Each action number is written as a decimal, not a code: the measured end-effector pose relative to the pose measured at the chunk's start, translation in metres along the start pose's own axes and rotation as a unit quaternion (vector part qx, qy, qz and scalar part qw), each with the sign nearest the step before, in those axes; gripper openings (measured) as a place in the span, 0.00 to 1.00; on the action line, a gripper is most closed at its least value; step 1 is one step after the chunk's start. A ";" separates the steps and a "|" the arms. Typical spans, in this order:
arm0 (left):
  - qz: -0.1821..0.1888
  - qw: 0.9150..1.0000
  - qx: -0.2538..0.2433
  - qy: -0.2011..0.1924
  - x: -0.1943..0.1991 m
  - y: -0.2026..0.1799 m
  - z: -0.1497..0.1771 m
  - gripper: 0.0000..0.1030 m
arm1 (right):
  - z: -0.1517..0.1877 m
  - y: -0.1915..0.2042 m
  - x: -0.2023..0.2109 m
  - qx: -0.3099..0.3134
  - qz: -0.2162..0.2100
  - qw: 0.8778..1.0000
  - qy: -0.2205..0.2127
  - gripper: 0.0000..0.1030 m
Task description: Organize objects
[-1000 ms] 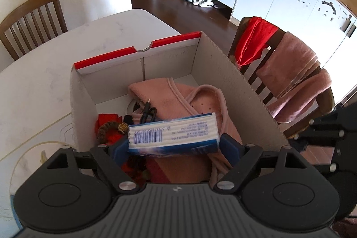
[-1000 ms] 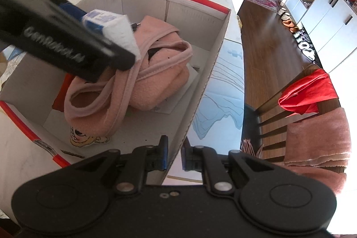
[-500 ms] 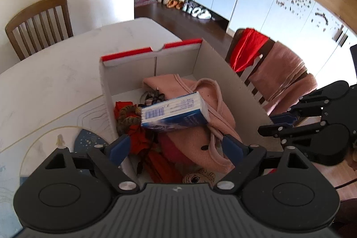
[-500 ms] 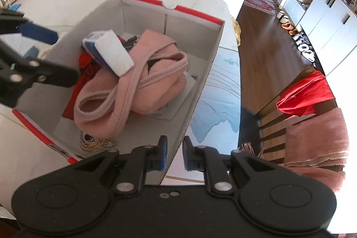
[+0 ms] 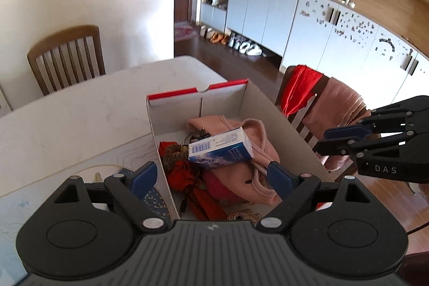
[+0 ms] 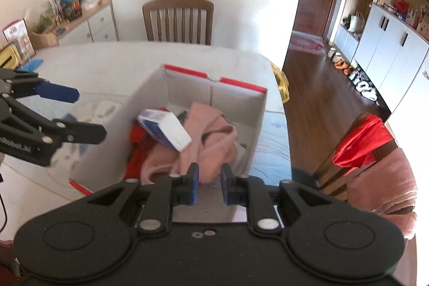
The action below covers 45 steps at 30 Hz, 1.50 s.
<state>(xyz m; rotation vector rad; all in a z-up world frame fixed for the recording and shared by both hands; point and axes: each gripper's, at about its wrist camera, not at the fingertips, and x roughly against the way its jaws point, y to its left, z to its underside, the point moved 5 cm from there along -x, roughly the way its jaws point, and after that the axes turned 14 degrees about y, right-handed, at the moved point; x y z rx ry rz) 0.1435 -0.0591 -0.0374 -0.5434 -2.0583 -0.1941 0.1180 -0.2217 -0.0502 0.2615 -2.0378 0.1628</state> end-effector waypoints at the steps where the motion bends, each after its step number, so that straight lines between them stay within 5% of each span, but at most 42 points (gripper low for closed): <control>1: 0.004 1.000 0.000 -0.005 0.003 -0.001 0.002 0.87 | 0.002 0.003 0.003 -0.003 -0.003 1.000 -0.008 0.20; 15: 0.000 1.000 0.012 -0.026 0.017 -0.017 0.028 0.87 | 0.024 0.020 0.026 -0.030 -0.038 0.997 -0.053 0.38; 18: -0.011 0.999 0.026 -0.028 0.017 -0.019 0.033 0.96 | 0.027 0.020 0.030 -0.022 -0.049 0.997 -0.062 0.40; 22: -0.015 0.998 0.045 -0.034 0.022 -0.024 0.039 0.98 | 0.034 0.019 0.036 -0.013 -0.065 0.995 -0.072 0.58; 26: -0.018 0.998 0.056 -0.037 0.026 -0.031 0.046 1.00 | 0.041 0.018 0.041 -0.007 -0.076 0.994 -0.080 0.63; 36: -0.022 0.995 0.083 -0.050 0.037 -0.039 0.056 1.00 | 0.052 0.014 0.053 0.001 -0.081 0.991 -0.105 0.95; 45: -0.053 0.991 0.112 -0.055 0.040 -0.036 0.065 1.00 | 0.054 0.005 0.053 -0.013 -0.068 0.992 -0.109 0.99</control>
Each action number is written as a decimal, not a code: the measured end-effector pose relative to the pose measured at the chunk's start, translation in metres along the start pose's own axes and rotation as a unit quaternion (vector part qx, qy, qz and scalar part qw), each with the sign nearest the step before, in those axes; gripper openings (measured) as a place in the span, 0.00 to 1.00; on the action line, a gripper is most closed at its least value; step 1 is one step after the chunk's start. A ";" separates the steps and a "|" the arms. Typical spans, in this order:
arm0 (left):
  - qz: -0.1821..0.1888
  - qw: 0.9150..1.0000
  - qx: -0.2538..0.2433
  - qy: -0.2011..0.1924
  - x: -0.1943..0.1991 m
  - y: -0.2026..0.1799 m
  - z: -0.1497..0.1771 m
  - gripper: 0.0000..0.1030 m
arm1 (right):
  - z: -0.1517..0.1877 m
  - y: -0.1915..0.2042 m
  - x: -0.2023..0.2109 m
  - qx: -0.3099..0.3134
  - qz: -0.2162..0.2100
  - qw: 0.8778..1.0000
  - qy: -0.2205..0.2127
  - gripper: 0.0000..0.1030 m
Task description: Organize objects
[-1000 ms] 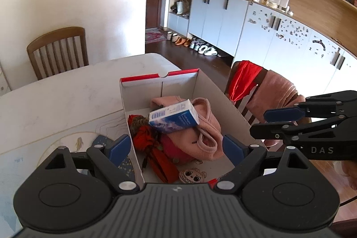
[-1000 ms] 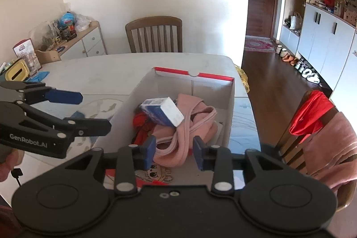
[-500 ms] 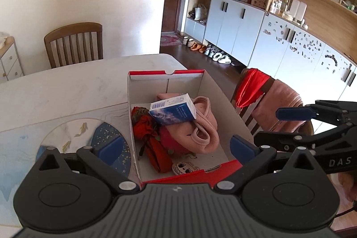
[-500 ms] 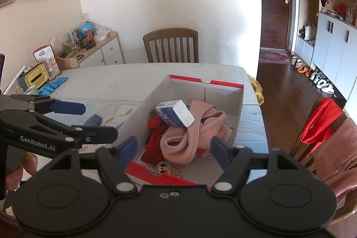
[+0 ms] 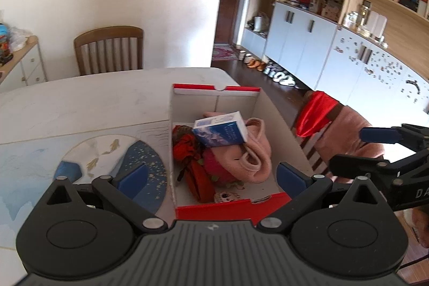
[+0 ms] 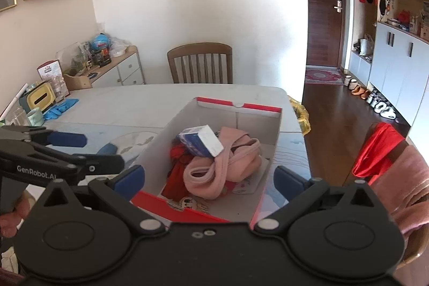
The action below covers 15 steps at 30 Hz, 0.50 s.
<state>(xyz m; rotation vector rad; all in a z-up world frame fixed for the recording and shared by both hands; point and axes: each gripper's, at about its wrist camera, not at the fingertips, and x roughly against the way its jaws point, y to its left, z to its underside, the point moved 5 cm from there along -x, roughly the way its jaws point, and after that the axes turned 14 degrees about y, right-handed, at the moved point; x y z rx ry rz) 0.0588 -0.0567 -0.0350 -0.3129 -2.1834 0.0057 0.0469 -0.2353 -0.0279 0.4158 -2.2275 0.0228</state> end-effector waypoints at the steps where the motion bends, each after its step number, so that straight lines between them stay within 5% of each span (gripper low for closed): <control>1: -0.002 1.000 0.003 -0.001 0.001 0.001 0.001 1.00 | 0.000 -0.001 0.000 -0.001 0.001 1.000 0.000 0.99; 15: -0.005 1.000 0.015 -0.012 0.008 -0.004 0.009 1.00 | 0.004 -0.009 0.003 -0.011 0.015 1.000 -0.001 0.99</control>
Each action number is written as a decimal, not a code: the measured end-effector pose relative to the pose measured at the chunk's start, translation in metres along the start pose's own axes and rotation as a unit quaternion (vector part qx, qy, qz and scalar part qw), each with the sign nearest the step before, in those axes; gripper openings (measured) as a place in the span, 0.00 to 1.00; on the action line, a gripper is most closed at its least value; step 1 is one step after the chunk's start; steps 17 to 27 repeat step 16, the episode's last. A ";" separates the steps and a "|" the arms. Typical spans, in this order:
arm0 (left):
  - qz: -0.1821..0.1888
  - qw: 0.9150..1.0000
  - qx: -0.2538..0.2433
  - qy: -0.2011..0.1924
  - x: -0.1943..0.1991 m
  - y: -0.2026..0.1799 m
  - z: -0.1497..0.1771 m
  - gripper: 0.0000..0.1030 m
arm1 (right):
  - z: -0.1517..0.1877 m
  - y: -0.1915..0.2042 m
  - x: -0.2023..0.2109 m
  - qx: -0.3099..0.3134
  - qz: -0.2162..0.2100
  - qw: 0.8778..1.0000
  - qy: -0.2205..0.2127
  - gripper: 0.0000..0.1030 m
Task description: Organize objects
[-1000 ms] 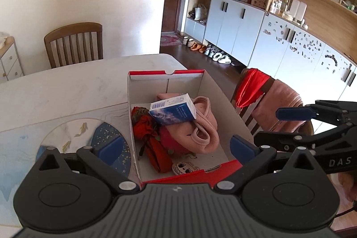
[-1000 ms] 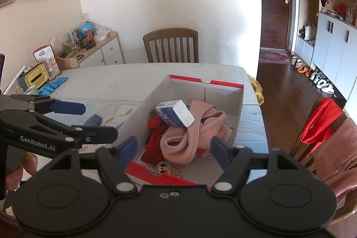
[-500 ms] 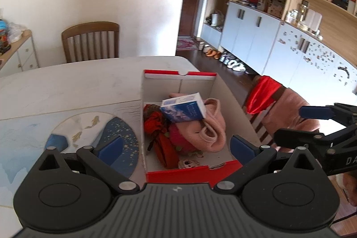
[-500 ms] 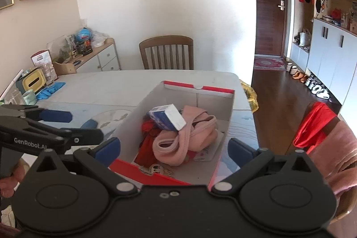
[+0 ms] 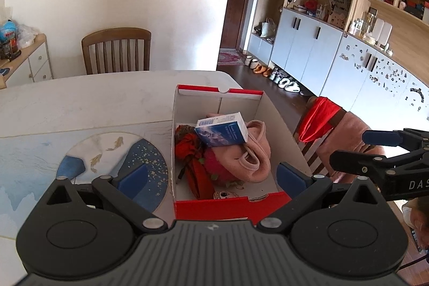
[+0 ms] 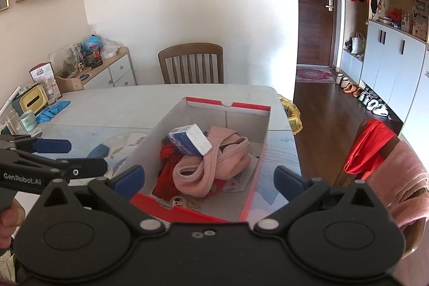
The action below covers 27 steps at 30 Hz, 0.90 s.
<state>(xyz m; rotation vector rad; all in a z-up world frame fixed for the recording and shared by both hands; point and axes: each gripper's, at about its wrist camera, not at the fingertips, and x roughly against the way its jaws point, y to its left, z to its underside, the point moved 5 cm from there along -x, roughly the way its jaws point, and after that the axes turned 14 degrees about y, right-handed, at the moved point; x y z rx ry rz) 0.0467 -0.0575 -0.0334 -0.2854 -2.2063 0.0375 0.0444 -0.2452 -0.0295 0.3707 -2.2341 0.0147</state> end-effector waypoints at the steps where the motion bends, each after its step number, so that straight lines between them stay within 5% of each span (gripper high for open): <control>1: 0.000 1.000 0.001 0.000 0.000 0.000 0.000 1.00 | 0.000 0.000 0.000 0.000 0.000 1.000 0.000 0.99; 27: -0.007 1.000 0.008 -0.001 0.002 0.004 0.003 1.00 | 0.002 -0.001 -0.001 0.000 0.006 1.000 0.006 0.99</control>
